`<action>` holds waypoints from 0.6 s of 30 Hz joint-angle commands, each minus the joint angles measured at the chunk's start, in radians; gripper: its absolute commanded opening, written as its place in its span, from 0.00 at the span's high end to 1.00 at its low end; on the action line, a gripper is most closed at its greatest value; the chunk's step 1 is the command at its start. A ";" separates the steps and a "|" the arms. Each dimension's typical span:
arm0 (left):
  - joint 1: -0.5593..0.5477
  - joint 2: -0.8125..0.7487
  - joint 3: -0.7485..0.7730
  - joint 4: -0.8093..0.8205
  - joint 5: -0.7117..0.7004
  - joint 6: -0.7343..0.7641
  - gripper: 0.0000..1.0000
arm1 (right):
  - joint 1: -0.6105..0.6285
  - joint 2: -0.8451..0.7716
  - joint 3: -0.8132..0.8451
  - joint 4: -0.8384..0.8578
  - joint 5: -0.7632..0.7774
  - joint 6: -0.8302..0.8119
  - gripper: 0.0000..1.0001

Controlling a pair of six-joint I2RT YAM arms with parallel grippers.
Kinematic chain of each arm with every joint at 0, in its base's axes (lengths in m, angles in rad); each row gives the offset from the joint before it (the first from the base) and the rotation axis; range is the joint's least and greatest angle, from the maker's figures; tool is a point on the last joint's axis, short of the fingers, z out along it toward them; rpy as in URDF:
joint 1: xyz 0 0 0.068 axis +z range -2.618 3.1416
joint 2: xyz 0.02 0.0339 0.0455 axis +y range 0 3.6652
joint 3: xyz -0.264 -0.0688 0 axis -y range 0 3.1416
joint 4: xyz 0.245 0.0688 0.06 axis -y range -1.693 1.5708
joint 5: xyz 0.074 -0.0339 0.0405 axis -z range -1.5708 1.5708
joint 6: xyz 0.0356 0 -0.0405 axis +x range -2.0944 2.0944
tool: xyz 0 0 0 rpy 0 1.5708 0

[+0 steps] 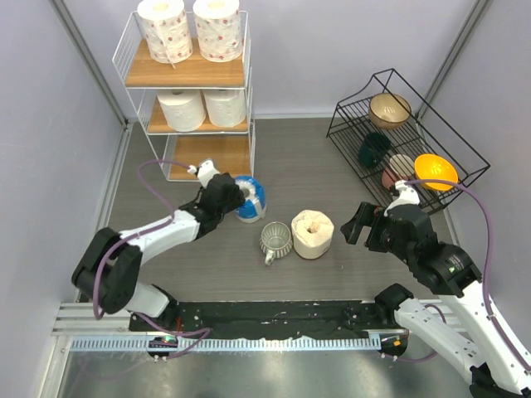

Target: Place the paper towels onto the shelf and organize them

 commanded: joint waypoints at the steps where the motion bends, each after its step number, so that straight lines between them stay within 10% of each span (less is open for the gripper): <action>1: 0.057 -0.133 -0.073 -0.029 -0.036 -0.049 0.60 | 0.005 0.016 0.027 0.035 0.002 -0.018 0.02; 18: 0.350 0.049 0.224 0.043 0.094 0.020 0.60 | 0.005 0.022 0.027 0.033 0.014 -0.014 0.02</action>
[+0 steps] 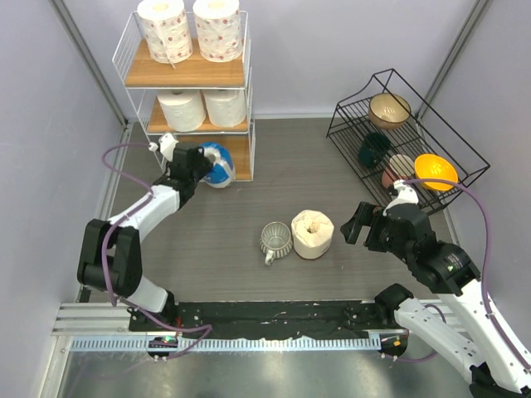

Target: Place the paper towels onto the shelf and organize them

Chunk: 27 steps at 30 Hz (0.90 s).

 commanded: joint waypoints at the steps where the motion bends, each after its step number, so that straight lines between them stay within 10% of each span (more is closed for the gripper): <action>1: 0.012 0.070 0.112 0.106 0.055 0.015 0.60 | 0.005 0.008 0.027 0.032 0.014 -0.006 0.02; 18: 0.027 0.257 0.269 0.144 0.069 0.021 0.59 | 0.005 0.021 0.027 0.030 0.018 -0.005 0.02; 27: 0.029 0.220 0.178 0.178 0.086 -0.002 0.30 | 0.005 0.022 0.028 0.030 0.018 -0.008 0.02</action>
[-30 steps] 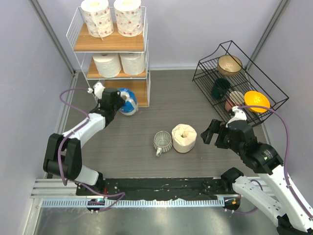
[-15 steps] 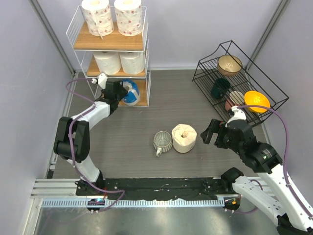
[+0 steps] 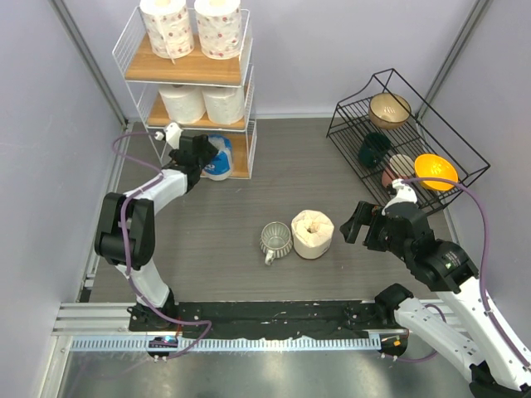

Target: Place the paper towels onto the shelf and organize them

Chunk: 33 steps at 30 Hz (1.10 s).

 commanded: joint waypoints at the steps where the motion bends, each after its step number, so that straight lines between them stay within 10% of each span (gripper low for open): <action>1: -0.005 -0.046 -0.039 0.108 0.070 -0.033 0.28 | 0.005 0.005 0.027 0.030 0.014 -0.006 0.02; 19: -0.018 -0.599 -0.470 0.088 0.151 -0.074 0.00 | 0.005 -0.004 0.028 0.032 0.005 -0.012 0.02; 33: -0.587 -0.447 -0.352 0.125 0.063 0.068 0.00 | 0.005 -0.025 0.044 0.032 0.017 0.009 0.02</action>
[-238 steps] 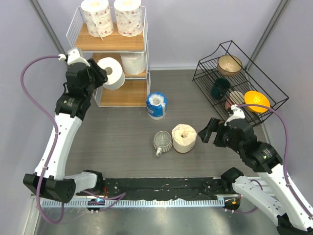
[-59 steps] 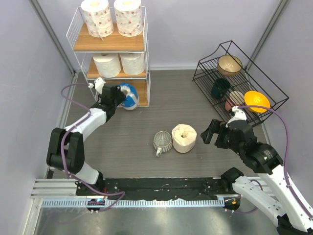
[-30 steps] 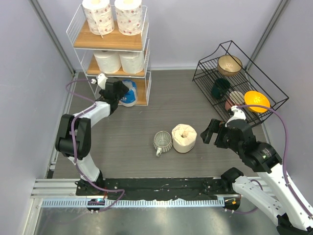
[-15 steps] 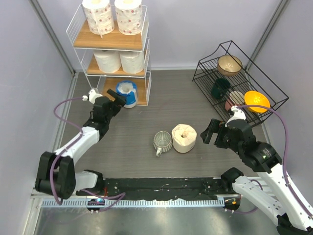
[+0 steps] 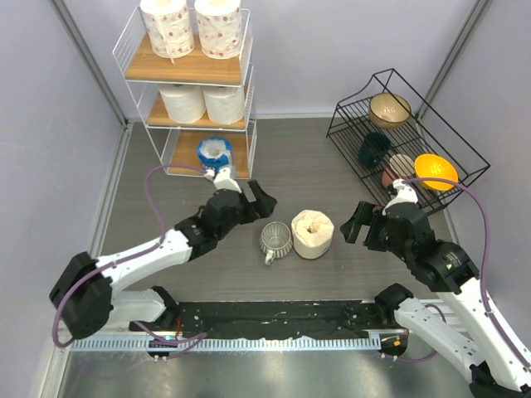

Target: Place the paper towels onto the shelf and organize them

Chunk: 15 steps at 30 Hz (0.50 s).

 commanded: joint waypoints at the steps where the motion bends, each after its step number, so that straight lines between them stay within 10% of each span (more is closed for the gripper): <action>1: -0.066 0.148 0.128 0.094 0.011 0.106 0.00 | 0.005 -0.022 0.046 0.030 0.014 0.011 0.02; 15: -0.127 0.405 0.366 0.027 0.210 0.381 0.07 | 0.005 -0.033 0.067 -0.005 0.038 0.012 0.02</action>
